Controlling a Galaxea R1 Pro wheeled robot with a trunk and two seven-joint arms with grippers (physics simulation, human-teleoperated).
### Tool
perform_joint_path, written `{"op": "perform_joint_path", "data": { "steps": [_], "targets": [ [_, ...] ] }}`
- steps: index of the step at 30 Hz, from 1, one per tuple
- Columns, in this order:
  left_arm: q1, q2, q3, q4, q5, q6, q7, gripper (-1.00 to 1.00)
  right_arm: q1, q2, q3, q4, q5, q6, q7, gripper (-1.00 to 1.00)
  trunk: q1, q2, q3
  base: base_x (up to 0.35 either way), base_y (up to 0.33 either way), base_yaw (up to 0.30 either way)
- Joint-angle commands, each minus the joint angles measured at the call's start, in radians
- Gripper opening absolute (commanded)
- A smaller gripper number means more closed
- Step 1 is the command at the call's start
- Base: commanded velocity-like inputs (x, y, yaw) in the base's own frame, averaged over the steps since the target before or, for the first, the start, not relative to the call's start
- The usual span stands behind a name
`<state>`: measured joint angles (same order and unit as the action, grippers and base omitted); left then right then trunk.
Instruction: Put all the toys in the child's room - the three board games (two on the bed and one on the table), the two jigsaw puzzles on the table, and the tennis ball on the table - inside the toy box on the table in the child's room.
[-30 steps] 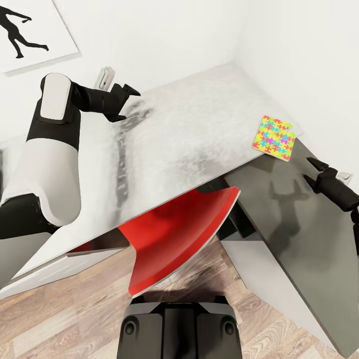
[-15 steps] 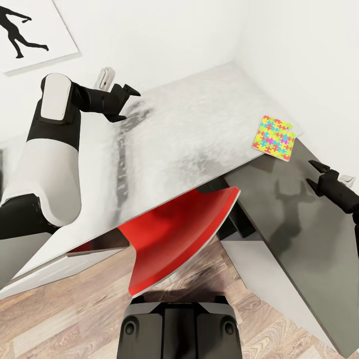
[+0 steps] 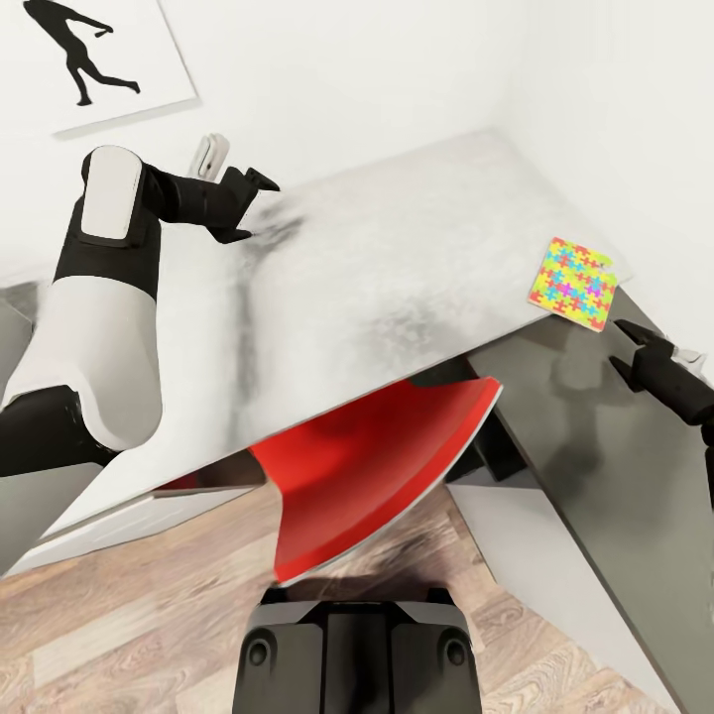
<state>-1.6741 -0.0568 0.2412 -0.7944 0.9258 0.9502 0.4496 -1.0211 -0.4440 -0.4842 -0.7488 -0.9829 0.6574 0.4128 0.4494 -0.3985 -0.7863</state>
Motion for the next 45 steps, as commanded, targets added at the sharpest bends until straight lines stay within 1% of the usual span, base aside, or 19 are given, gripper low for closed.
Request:
{"op": "perform_joint_path", "data": {
  "steps": [1,14,27,45],
  "targets": [
    [-0.001,-0.001,0.004,0.000,0.010,0.002,0.010,1.00,-0.001,0.000,-0.003,0.000,-0.002,0.007,0.001,1.00,0.001,-0.002,-0.001,0.000,0.000,0.222],
    [0.000,-0.001,0.004,0.000,0.010,0.002,0.010,1.00,-0.001,0.006,-0.004,0.000,-0.002,0.007,0.000,1.00,0.001,-0.002,-0.001,0.000,0.000,0.093],
    [0.002,-0.001,0.005,-0.002,0.010,0.002,0.009,1.00,-0.001,0.009,-0.003,0.000,-0.002,0.007,0.000,1.00,0.001,-0.002,-0.001,0.000,0.000,0.016],
    [0.020,-0.001,0.004,-0.007,0.010,0.002,0.009,1.00,-0.003,0.008,-0.002,0.000,-0.003,0.006,-0.001,1.00,0.001,-0.002,-0.001,0.000,0.000,0.002]
  ]
}}
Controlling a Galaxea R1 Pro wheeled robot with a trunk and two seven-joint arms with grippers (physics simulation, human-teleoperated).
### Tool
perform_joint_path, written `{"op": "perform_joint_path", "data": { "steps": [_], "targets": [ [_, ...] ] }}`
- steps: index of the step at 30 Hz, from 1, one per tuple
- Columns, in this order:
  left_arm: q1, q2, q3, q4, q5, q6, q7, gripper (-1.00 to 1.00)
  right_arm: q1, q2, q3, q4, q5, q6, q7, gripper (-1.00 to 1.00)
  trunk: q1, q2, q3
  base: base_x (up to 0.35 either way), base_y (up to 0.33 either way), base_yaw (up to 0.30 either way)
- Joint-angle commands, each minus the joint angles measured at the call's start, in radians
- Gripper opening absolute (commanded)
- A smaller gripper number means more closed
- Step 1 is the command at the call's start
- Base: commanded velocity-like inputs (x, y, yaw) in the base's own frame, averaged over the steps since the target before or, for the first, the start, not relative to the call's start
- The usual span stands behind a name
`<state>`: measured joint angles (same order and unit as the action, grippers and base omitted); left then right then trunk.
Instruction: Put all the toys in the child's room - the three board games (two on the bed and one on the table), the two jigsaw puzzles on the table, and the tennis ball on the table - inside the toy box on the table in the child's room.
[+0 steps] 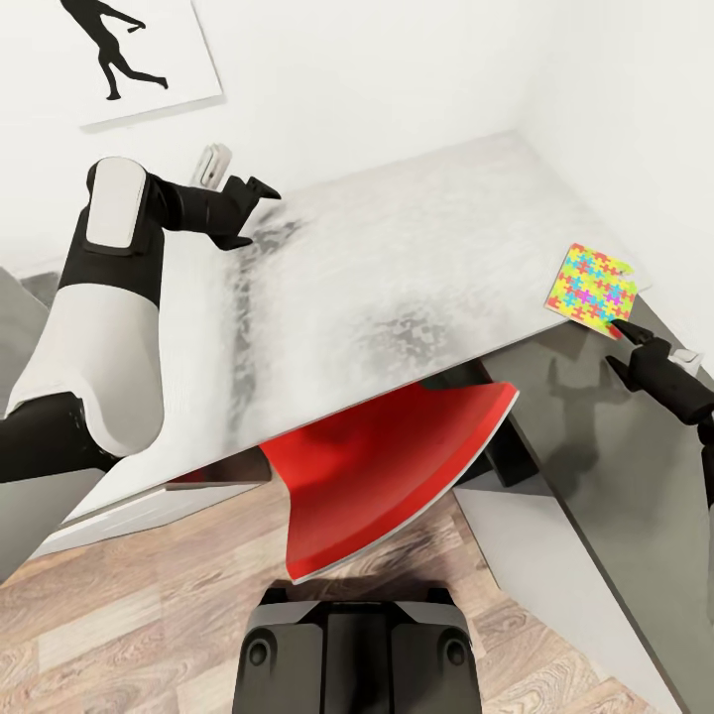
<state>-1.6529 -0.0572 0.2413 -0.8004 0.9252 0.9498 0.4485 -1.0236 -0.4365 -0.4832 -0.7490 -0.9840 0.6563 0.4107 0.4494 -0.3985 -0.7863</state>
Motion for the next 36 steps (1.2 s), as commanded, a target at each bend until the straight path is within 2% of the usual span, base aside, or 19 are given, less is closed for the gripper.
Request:
{"op": "perform_joint_path", "data": {
  "steps": [1,36],
  "targets": [
    [-0.001,-0.001,0.004,-0.001,0.011,0.003,0.010,1.00,-0.001,0.000,-0.003,0.000,-0.002,0.007,0.001,1.00,0.001,-0.002,-0.001,0.000,0.000,0.000],
    [0.009,-0.001,0.004,-0.015,0.011,0.004,0.009,1.00,-0.030,-0.009,-0.005,0.015,-0.003,0.006,-0.001,1.00,0.001,-0.002,-0.001,0.000,0.000,0.000]
  ]
}}
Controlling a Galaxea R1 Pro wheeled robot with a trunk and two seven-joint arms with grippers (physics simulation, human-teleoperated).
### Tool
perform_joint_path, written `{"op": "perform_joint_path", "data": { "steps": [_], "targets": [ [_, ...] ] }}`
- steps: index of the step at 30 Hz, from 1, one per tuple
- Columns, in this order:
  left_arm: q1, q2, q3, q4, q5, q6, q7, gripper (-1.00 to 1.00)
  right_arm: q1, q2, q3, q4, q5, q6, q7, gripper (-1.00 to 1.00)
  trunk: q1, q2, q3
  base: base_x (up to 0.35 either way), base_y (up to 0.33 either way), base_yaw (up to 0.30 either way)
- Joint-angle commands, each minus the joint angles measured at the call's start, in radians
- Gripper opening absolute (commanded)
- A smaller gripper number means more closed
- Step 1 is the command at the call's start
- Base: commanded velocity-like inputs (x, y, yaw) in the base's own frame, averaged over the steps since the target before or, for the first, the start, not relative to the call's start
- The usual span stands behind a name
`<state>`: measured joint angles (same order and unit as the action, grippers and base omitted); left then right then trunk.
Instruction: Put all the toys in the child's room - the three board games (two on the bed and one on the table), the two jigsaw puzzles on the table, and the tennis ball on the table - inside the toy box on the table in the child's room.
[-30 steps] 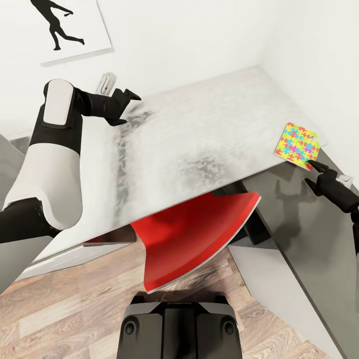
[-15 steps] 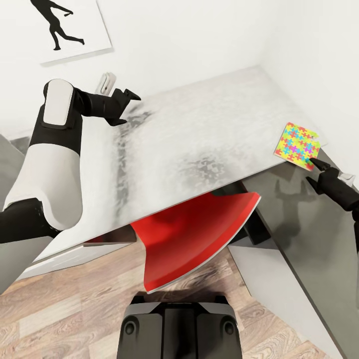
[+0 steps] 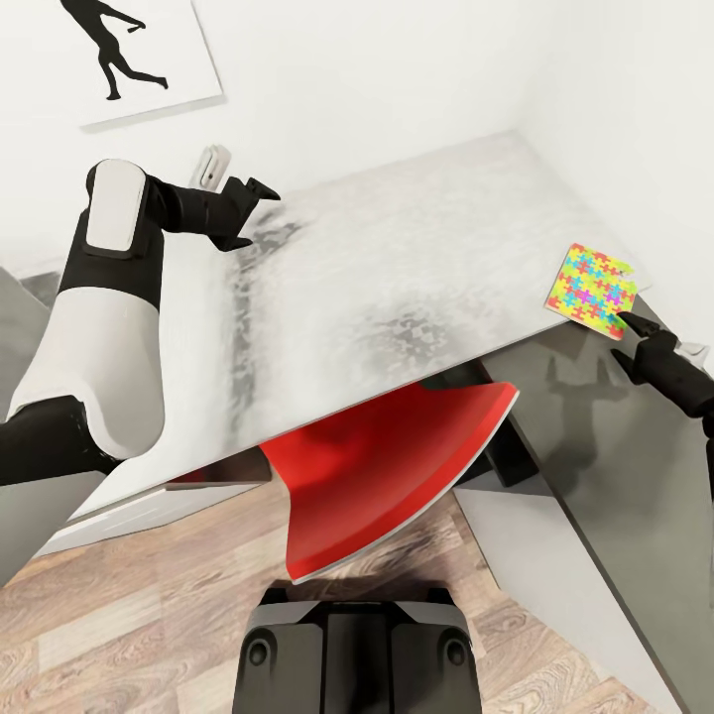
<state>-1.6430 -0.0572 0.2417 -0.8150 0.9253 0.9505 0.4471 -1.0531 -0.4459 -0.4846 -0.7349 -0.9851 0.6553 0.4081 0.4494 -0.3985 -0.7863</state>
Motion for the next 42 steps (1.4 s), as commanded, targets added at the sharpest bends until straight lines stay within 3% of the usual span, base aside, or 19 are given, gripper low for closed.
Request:
{"op": "perform_joint_path", "data": {
  "steps": [1,42],
  "targets": [
    [-0.001,-0.001,0.004,-0.001,0.010,0.003,0.010,1.00,-0.001,0.000,-0.003,0.000,-0.002,0.007,0.001,1.00,0.001,-0.002,-0.001,0.000,0.000,0.000],
    [0.010,-0.001,0.004,-0.008,0.010,0.004,-0.001,1.00,-0.016,-0.001,-0.015,0.002,-0.004,0.007,0.001,1.00,0.001,-0.002,-0.001,0.000,0.000,0.044]
  ]
}}
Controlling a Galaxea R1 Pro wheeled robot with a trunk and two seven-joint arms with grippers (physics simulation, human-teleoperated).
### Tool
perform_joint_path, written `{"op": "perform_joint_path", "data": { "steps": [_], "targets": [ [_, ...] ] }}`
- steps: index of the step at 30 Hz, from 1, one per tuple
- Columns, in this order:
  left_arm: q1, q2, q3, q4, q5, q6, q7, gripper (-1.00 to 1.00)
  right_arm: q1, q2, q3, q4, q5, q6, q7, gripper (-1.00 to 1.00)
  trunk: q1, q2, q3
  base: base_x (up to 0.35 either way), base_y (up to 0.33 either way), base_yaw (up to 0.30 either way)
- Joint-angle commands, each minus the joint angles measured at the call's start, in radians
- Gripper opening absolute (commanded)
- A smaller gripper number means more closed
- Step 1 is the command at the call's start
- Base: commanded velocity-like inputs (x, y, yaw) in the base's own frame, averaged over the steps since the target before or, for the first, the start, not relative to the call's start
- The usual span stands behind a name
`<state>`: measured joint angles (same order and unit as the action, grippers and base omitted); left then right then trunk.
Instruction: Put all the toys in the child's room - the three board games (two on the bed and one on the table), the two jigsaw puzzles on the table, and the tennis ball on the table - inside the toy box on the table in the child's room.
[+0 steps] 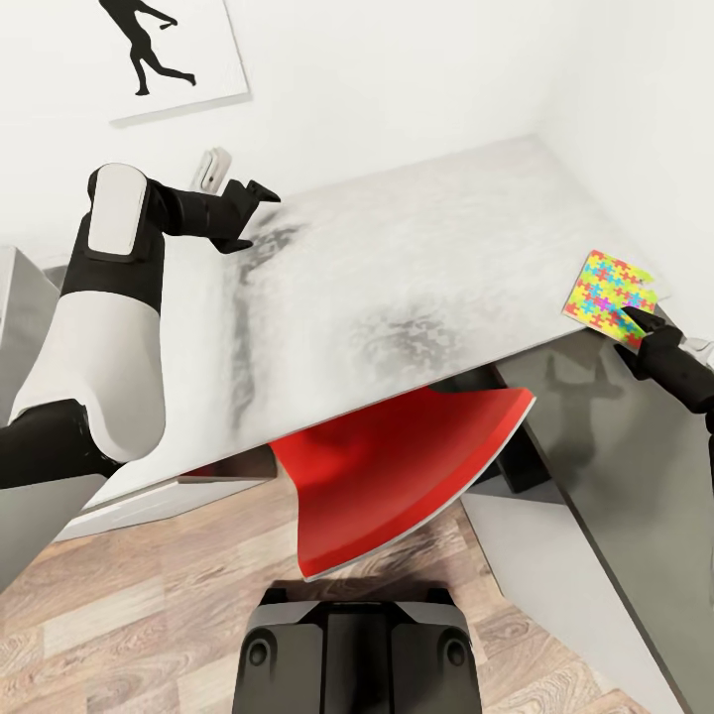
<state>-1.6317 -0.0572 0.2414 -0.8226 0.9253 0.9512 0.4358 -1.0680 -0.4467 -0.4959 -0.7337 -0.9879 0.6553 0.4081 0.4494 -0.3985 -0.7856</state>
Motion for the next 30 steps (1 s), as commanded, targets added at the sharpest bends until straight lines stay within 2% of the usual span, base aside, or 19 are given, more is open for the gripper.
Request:
{"op": "perform_joint_path", "data": {
  "steps": [1,13,14,30],
  "targets": [
    [-0.001,-0.001,0.004,-0.001,0.010,0.003,0.010,1.00,-0.001,0.000,-0.003,0.000,-0.002,0.007,0.001,1.00,0.001,-0.002,-0.001,0.000,0.000,0.006],
    [-0.001,-0.001,0.004,-0.001,0.010,0.003,0.009,1.00,-0.001,0.001,-0.015,0.000,-0.001,0.007,0.001,1.00,0.001,-0.002,-0.001,0.000,0.000,0.002],
    [-0.001,-0.001,0.004,-0.001,0.010,0.003,0.009,1.00,-0.001,0.001,-0.016,0.000,-0.001,0.007,0.001,-1.00,0.001,-0.002,-0.001,0.000,0.000,0.000],
    [0.006,0.000,0.004,-0.002,0.010,0.003,0.009,1.00,0.000,0.000,-0.018,-0.001,0.001,0.007,0.001,-1.00,0.001,-0.002,-0.001,0.000,0.000,0.000]
  ]
}}
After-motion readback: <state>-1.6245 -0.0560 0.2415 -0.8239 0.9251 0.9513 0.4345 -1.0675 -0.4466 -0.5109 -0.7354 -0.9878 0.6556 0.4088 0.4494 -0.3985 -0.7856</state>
